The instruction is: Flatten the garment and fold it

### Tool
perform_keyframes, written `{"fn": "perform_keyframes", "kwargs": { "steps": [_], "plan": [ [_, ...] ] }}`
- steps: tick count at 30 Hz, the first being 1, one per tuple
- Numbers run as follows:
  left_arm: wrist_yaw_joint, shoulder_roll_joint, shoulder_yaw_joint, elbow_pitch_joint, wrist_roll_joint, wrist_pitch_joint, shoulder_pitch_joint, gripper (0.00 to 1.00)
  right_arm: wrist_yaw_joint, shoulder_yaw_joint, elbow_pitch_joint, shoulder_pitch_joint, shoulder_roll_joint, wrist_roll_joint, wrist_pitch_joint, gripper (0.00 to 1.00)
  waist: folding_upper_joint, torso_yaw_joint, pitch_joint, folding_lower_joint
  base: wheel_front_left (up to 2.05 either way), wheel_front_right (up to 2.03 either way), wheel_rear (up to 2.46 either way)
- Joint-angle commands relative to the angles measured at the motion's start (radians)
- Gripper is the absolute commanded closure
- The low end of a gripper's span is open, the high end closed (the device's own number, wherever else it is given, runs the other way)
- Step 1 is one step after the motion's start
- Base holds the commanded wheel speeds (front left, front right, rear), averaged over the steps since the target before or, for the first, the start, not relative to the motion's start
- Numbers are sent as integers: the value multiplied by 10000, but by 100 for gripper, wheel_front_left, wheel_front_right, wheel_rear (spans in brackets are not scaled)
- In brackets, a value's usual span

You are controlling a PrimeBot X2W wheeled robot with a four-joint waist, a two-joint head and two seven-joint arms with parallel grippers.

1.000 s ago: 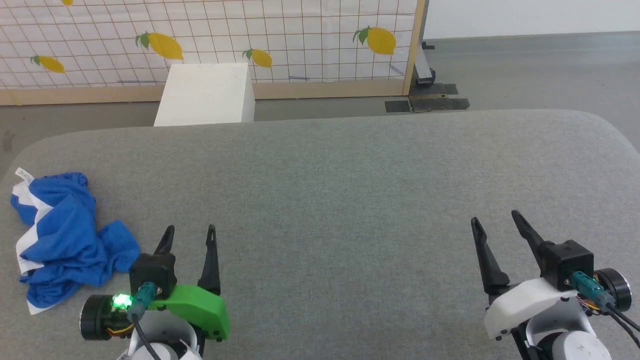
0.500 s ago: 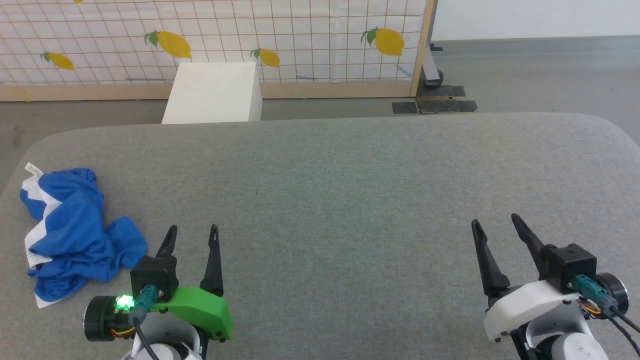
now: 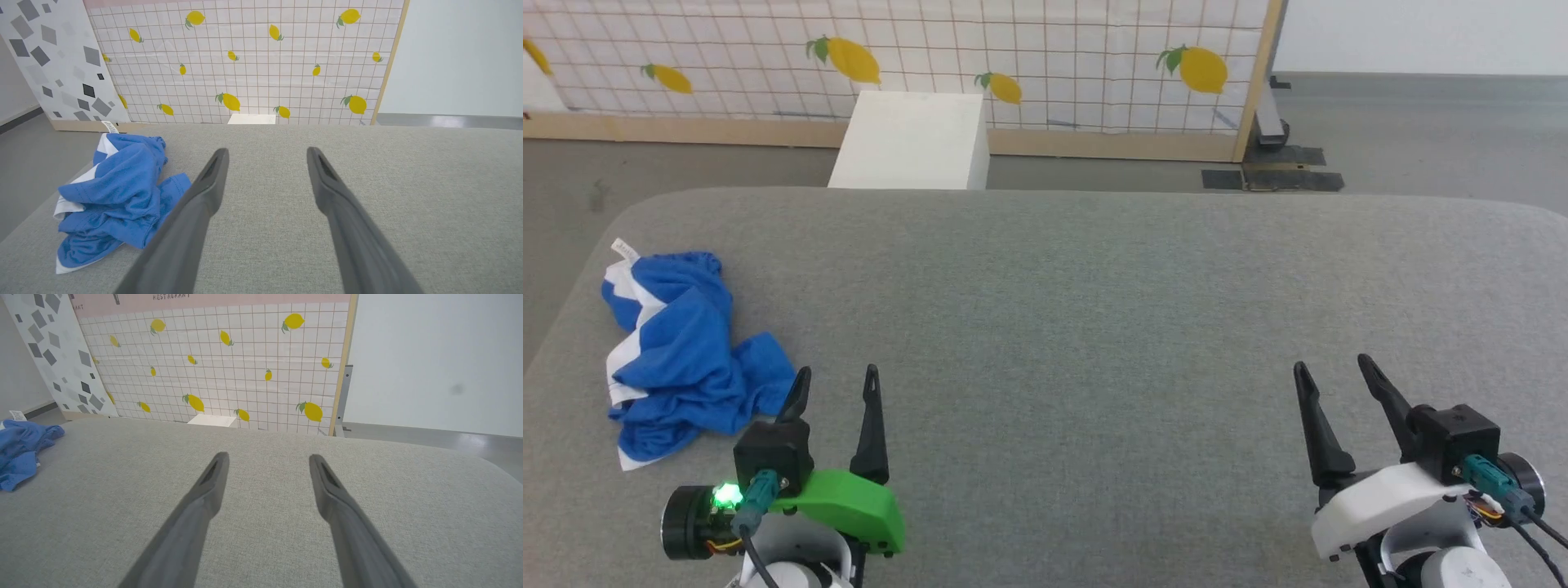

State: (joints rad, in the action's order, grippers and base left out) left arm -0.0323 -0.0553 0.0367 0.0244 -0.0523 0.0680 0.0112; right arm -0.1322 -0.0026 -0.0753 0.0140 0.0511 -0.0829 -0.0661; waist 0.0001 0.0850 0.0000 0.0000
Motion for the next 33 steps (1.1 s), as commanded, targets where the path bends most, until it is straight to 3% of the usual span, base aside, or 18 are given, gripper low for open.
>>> {"fn": "perform_keyframes", "kwargs": {
  "steps": [1, 33],
  "plan": [
    [-81, 15, 7, 35, -135, 109, -169, 0, 3, 17, -73, -156, -4, -133, -119, 0, -1, 147, -1, 0, 0, 0, 0],
    [-395, 28, 154, 247, -581, 763, -346, 0, 7, 187, -732, -210, -6, -758, -682, 0, -1, 1805, -27, 0, 0, 0, 0]
  ]
}}
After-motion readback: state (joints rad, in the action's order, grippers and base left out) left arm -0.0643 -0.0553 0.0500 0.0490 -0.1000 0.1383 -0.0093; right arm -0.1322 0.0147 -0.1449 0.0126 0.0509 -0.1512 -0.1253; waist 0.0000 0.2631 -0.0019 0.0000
